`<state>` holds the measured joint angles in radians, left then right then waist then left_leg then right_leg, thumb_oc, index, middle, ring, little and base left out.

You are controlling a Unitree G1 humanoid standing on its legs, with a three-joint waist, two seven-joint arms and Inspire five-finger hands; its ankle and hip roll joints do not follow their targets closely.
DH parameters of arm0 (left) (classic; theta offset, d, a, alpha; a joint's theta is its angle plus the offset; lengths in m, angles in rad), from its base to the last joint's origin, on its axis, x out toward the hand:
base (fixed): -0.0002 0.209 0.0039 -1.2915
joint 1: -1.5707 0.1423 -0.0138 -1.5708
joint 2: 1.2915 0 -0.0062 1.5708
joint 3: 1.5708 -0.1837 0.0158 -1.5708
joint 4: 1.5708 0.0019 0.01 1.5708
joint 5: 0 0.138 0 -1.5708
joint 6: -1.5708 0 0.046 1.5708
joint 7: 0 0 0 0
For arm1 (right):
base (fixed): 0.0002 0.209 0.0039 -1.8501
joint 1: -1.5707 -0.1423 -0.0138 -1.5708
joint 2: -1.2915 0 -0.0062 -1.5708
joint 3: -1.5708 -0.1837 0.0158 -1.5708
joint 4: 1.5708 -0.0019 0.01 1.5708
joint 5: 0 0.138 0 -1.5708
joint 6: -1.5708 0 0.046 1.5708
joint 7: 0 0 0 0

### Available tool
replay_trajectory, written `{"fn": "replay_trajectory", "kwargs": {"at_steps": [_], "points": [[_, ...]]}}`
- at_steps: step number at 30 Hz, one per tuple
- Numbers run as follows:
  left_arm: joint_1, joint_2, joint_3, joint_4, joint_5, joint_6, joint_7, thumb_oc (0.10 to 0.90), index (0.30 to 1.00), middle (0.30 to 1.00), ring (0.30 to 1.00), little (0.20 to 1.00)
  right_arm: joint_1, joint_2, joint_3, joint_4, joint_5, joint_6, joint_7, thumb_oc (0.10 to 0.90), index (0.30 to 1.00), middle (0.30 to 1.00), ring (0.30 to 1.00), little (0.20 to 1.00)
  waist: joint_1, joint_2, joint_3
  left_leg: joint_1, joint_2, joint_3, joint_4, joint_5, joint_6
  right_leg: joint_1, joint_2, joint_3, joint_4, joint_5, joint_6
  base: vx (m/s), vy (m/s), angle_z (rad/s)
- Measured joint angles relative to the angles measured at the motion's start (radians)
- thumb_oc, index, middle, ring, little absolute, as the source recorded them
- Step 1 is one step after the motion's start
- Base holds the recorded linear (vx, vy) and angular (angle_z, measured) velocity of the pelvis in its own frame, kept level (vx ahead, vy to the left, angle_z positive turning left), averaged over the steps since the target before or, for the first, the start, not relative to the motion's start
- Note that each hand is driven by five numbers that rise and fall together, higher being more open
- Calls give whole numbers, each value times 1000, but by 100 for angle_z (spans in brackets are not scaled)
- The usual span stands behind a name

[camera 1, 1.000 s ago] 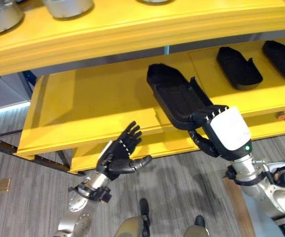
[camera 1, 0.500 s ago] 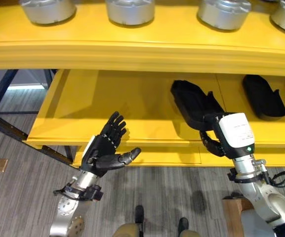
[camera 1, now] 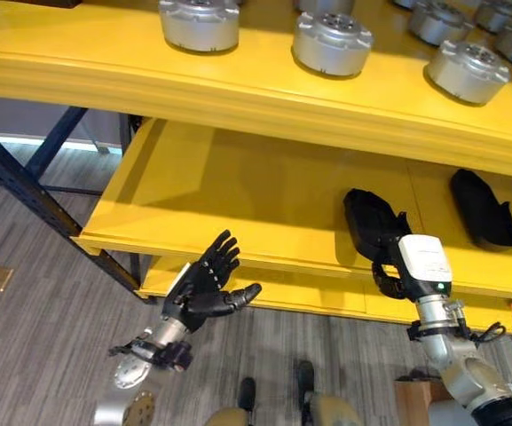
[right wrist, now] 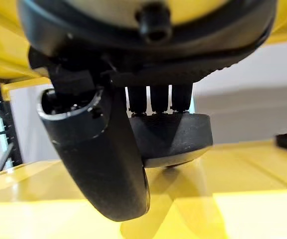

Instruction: Move parts from the plastic box to the shelf.

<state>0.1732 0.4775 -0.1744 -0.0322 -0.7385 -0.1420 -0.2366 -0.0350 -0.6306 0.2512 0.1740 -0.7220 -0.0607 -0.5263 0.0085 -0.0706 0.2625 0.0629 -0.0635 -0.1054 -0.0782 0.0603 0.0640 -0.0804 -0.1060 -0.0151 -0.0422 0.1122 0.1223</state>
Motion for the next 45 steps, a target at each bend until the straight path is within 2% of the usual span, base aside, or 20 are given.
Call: {"fn": "replay_trajectory", "kwargs": {"at_steps": [2,3,5,7,9,13,20,25,27,29,33,40,45], "points": [[26,2,-1,-2,7,12,35,900,1000,1000,1000,1000,-8,-2,16,0,21,0,30,400,300,300,300,300,10,-19,-14,19,-18,-17,0,-12,-19,90,-14,-22,-49,64,-19,110,-68,27],[35,-6,3,-2,7,12,44,900,1000,1000,1000,1000,-24,-5,20,2,20,-1,39,400,300,300,300,300,30,-17,-14,25,-16,-6,0,-21,-29,91,-13,-20,-47,39,-34,88,-48,-1],[45,-21,0,-3,7,14,53,900,1000,1000,1000,1000,-52,-11,30,11,21,5,53,400,300,300,300,300,23,9,-20,27,8,-8,1,-19,-34,101,8,-36,-47,32,-45,66,-39,13],[42,-28,0,-24,7,14,53,900,1000,1000,1000,1000,-80,-17,34,31,20,2,71,400,300,300,300,300,24,14,-22,32,29,17,1,-19,-41,110,28,-52,-47,29,-51,89,-69,13],[30,-29,0,-29,7,14,54,900,1000,1000,1000,1000,-100,-21,35,48,19,2,80,400,300,300,300,300,24,14,-22,41,42,19,0,-30,-58,121,40,-55,-47,18,-66,71,-61,9],[27,-29,1,-30,7,14,63,900,1000,1000,1000,1000,-124,-25,49,94,20,2,90,400,300,300,300,300,26,15,-23,50,55,24,-3,-40,-68,134,52,-61,-47,6,-76,39,-45,0],[35,-29,0,-29,6,17,79,900,1000,1000,1000,1000,-131,-23,99,182,37,27,127,400,300,300,300,300,29,17,-23,45,67,29,-1,-34,-76,125,61,-66,-47,12,-91,25,-43,0],[33,-29,-1,-29,0,33,76,900,1000,1000,1000,1000,-192,-12,138,304,58,26,130,400,300,300,300,300,34,21,-23,46,67,29,0,-32,-79,126,62,-68,-47,13,-90,-1,-40,0],[21,-27,-4,-26,0,35,76,900,1000,1000,1000,1000,-250,-4,153,389,67,32,136,400,300,300,300,300,49,36,-19,45,67,29,0,-30,-82,125,60,-70,-48,13,-90,-21,-19,3],[15,-28,-11,-27,0,35,75,900,1000,1000,1000,1000,-258,-4,153,393,78,55,146,400,300,300,300,300,58,52,-20,45,67,24,0,-30,-82,126,60,-74,-48,12,-90,-32,-30,6],[6,-26,-26,-27,-2,36,68,900,1000,1000,1000,1000,-305,-1,174,465,95,43,149,400,300,300,300,300,74,74,-20,44,67,24,0,-29,-83,126,61,-76,-48,12,-90,-10,-11,1],[-32,-16,-37,-27,-2,49,75,900,1000,1000,1000,1000,-413,0,178,552,156,46,181,400,300,300,300,300,69,87,-14,6,65,30,1,-19,-84,87,57,-75,-48,18,-91,-107,23,-3],[-57,-16,-57,-26,-5,49,71,900,1000,1000,1000,1000,-485,1,179,587,177,34,190,400,300,300,300,300,52,114,1,-12,64,38,1,-15,-79,64,55,-76,-48,30,-92,-12,10,-4]]}}
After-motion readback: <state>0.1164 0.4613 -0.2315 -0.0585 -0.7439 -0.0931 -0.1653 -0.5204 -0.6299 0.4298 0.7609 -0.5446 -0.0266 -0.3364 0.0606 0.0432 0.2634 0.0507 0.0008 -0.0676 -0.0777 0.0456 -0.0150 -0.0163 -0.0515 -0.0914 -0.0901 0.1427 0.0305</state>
